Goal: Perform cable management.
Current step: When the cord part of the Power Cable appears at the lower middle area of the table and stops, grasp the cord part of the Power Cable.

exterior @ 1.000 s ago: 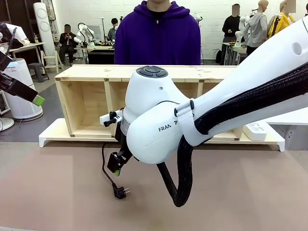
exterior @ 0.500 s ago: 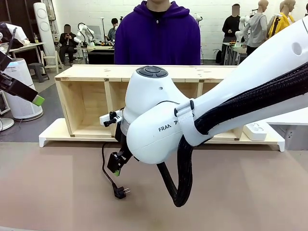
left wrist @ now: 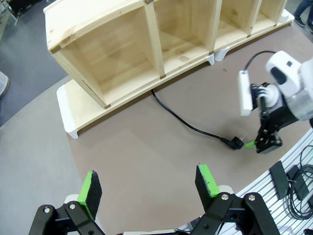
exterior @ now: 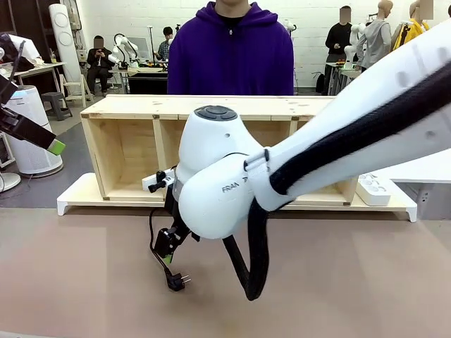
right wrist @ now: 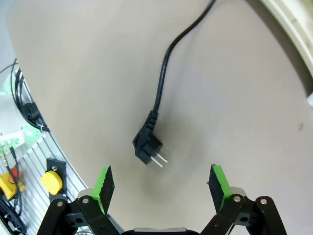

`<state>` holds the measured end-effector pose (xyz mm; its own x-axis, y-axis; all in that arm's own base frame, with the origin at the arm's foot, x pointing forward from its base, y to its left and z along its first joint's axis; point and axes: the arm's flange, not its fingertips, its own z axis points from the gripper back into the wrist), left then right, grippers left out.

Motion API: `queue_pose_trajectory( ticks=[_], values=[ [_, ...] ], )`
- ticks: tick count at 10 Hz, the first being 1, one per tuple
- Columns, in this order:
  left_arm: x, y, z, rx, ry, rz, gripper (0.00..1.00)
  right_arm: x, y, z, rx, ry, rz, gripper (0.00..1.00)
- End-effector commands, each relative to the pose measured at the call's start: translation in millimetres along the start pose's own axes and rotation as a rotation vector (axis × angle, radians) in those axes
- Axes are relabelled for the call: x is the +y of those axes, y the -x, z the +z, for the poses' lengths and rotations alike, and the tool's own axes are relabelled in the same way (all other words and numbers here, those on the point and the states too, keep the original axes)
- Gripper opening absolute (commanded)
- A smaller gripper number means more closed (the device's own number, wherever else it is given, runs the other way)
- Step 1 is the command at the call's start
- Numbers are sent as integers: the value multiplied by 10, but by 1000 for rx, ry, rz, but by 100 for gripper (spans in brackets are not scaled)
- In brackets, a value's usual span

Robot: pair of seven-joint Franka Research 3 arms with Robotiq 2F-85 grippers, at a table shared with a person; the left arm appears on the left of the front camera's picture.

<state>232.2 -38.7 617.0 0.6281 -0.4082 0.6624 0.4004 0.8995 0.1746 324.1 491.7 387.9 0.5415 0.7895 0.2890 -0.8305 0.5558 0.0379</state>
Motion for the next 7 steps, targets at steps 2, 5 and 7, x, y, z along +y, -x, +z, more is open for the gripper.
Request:
queue_pose_trajectory(
  ticks=[2,5,7],
  values=[
    [19,-20,-13,-11,-2,-6,100,17,-282,-275,57,-47,43,100],
    [19,-20,-13,-11,-2,-6,100,75,-282,-526,91,1,-50,100],
    [19,-20,-13,-11,-2,-6,100,75,-322,-751,110,27,-105,100]
  ],
)
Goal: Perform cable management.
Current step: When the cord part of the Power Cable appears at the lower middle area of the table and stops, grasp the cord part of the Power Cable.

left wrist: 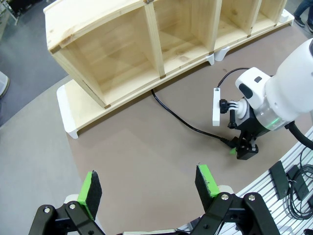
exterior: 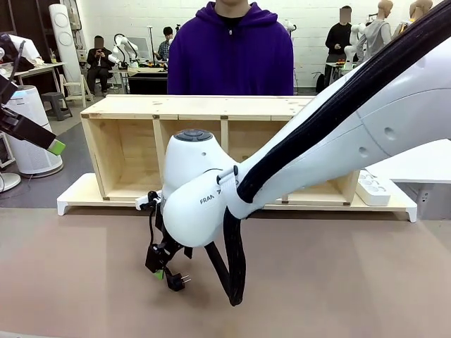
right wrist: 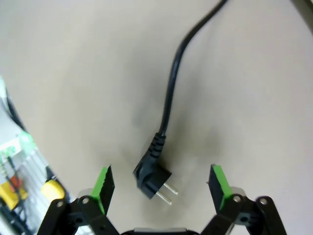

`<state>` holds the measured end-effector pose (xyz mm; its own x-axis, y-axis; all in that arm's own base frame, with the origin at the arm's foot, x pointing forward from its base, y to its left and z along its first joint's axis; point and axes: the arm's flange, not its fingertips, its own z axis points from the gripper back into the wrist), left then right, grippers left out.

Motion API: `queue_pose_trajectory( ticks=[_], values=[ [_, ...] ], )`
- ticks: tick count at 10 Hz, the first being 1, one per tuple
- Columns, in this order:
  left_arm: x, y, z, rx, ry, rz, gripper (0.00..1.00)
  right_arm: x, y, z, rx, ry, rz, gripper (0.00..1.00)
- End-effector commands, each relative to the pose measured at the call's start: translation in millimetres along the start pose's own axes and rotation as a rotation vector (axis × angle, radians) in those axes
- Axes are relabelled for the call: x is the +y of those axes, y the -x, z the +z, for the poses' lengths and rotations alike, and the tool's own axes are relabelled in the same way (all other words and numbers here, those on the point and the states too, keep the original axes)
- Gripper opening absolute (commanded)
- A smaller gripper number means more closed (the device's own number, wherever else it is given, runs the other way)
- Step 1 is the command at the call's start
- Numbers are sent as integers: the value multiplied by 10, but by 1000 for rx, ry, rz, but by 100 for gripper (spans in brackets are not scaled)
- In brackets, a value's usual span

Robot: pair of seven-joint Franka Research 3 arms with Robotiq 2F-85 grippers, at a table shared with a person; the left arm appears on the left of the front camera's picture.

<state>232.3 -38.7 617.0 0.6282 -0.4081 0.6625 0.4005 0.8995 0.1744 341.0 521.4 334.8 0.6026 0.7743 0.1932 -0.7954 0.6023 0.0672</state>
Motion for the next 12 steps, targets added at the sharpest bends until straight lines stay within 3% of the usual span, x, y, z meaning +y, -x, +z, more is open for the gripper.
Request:
queue_pose_trajectory(
  ticks=[1,11,12],
  values=[
    [19,-20,-12,-10,-2,-6,100,78,-176,-198,11,50,-45,100],
    [19,-20,-12,-10,-2,-6,100,10,-282,-339,46,80,-115,100],
    [19,-20,-12,-10,-2,-6,100,8,-264,-346,56,81,-105,92]
  ],
)
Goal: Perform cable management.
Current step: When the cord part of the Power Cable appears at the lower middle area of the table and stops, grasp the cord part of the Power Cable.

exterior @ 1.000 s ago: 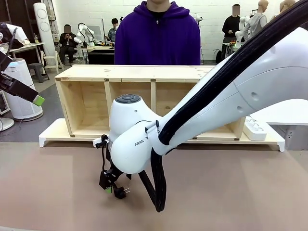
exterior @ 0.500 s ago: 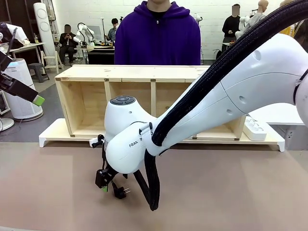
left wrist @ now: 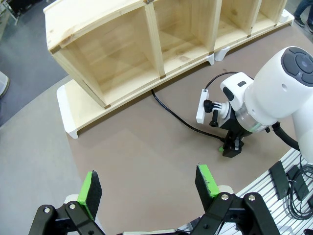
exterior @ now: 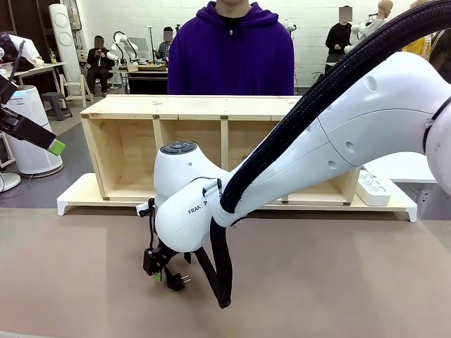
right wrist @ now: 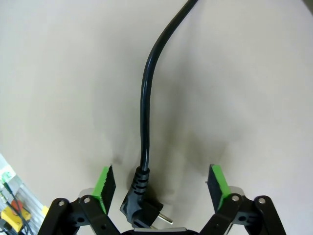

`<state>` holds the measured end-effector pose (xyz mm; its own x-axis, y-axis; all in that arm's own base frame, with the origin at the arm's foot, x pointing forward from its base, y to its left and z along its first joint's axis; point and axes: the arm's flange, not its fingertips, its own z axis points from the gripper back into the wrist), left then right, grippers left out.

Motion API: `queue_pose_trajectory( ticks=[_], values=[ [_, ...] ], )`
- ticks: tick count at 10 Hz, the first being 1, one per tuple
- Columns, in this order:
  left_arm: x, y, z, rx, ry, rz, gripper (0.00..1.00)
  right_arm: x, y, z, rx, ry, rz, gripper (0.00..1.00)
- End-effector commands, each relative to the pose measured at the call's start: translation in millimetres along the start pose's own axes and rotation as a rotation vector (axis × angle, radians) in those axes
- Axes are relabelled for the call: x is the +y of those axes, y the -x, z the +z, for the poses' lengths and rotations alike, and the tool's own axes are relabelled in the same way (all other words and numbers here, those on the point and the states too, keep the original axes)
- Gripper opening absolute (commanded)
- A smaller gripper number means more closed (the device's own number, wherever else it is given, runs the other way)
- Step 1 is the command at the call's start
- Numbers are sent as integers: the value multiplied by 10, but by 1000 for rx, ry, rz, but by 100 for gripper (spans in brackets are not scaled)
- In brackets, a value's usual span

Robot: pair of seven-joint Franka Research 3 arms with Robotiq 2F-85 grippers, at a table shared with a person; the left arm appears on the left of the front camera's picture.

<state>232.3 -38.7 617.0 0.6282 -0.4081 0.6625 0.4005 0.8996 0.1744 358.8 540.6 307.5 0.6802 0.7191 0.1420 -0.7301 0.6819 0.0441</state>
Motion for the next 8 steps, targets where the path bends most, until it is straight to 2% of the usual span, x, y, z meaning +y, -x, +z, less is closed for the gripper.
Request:
queue_pose_trajectory(
  ticks=[1,3,8],
  values=[
    [19,-20,-12,-10,-3,-6,100,55,-56,-20,13,46,-11,80],
    [19,-20,-12,-10,-3,-6,100,52,-63,-19,4,48,-20,61],
    [19,-20,-12,-10,-3,-6,100,35,-45,-65,-1,38,-11,61]
  ],
)
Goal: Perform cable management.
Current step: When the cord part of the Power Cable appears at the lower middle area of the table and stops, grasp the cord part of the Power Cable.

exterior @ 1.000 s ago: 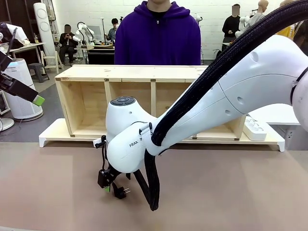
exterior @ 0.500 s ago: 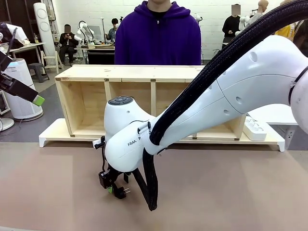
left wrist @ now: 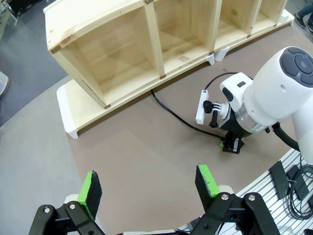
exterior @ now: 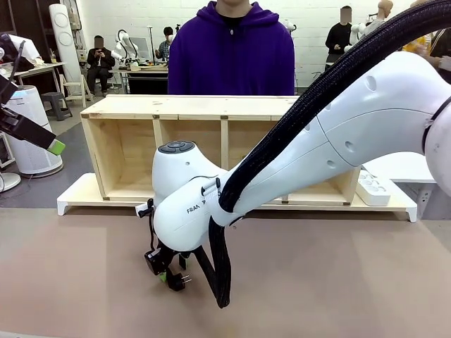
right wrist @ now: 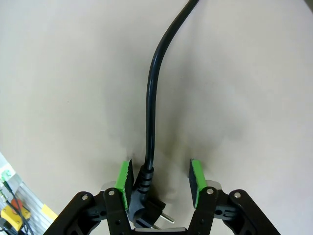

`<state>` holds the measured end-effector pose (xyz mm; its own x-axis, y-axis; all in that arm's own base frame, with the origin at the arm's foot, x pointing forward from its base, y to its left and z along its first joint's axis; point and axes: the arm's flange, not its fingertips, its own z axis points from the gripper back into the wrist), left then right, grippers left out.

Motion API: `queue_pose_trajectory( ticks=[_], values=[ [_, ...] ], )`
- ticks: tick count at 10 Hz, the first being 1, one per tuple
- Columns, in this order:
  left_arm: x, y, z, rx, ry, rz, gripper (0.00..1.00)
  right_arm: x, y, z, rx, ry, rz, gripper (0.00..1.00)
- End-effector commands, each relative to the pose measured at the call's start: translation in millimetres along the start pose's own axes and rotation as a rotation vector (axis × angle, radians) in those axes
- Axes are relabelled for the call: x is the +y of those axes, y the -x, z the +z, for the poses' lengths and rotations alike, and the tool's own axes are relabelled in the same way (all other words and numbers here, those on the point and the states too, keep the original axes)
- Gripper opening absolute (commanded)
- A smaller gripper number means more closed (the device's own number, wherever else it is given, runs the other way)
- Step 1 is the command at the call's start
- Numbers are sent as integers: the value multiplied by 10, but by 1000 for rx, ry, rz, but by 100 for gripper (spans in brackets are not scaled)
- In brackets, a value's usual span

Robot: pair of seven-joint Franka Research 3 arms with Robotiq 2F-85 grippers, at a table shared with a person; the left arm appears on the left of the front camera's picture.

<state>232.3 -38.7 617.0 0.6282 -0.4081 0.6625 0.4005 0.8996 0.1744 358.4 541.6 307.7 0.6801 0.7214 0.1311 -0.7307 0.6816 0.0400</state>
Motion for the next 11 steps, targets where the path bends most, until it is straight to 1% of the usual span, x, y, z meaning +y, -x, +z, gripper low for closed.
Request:
queue_pose_trajectory(
  ticks=[1,2,3,4,5,6,7,8,9,10,11],
  values=[
    [19,-20,-12,-10,-3,-6,100,21,-44,-63,-10,38,-16,61],
    [19,-20,-12,-10,-3,-6,100,26,-36,-69,9,62,-8,61],
    [19,-20,-12,-10,-3,-6,100,33,-38,-71,24,70,-12,44],
    [19,-20,-12,-10,-3,-6,100,31,-35,-65,33,67,-18,44],
    [19,-20,-12,-10,-3,-6,100,32,-33,-60,37,70,-21,28],
    [19,-20,-12,-10,-3,-6,100,33,-33,-59,39,69,-22,39],
    [19,-20,-12,-10,-3,-6,100,35,-32,-61,45,67,-25,11],
    [19,-20,-12,-10,-3,-6,100,33,-34,-58,48,67,-27,22],
    [19,-20,-12,-10,-3,-6,100,34,-36,-56,50,67,-28,0],
    [19,-20,-12,-10,-3,-6,100,34,-34,-59,52,67,-29,5],
    [19,-20,-12,-10,-3,-6,100,34,-35,-59,55,66,-31,0]
  ],
)
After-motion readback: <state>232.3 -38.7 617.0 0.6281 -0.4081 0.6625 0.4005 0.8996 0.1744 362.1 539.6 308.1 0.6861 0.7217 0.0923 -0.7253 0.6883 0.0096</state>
